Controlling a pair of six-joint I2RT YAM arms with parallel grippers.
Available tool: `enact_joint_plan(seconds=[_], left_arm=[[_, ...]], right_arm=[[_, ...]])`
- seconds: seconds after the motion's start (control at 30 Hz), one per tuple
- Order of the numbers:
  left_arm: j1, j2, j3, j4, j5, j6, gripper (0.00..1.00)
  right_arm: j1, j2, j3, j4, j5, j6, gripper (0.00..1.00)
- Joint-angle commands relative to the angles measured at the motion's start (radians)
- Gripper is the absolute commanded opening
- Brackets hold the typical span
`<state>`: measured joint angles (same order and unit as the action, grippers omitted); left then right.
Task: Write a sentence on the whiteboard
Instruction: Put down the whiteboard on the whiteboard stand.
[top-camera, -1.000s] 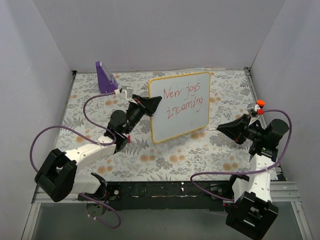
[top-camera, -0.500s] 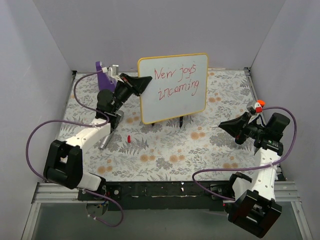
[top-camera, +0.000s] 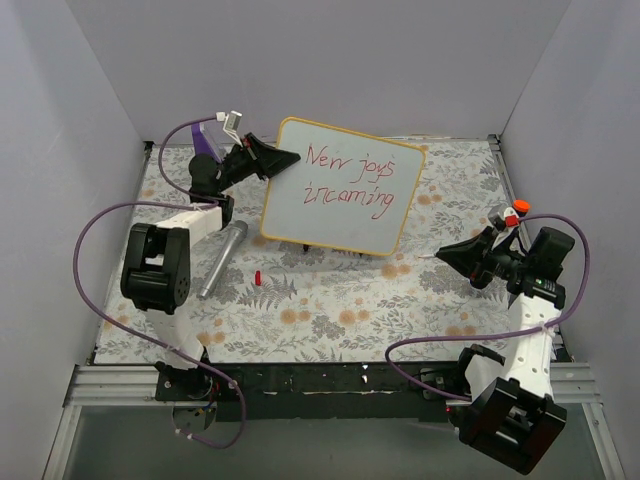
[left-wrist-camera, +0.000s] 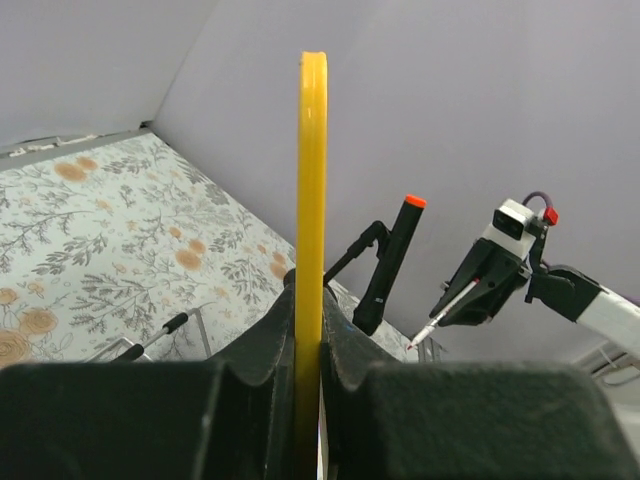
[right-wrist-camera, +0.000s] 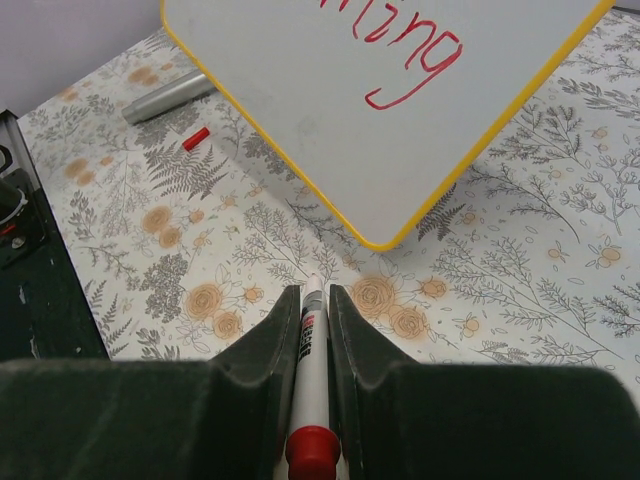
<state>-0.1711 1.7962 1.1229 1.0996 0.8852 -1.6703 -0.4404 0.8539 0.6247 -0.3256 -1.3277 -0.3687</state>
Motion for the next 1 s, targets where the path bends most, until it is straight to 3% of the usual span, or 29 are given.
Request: enact_joint_plan(seconds=[0.0,0.6,0.97], left_arm=[[0.034,0.032,0.107,0.195,0.075,-0.130,0.00],[0.039,0.155,0.238,0.197,0.052,-0.152,0.00],[0.039,0.131,0.232,0.154,0.029,-0.128,0.00]], right_arm=[[0.009,0.007,0.015,-0.006,0.012,-0.018,0.01],[0.025,0.019,0.015,-0.009,0.030,-0.030,0.01],[0.026,0.013,0.013,-0.012,0.018,-0.033,0.01]])
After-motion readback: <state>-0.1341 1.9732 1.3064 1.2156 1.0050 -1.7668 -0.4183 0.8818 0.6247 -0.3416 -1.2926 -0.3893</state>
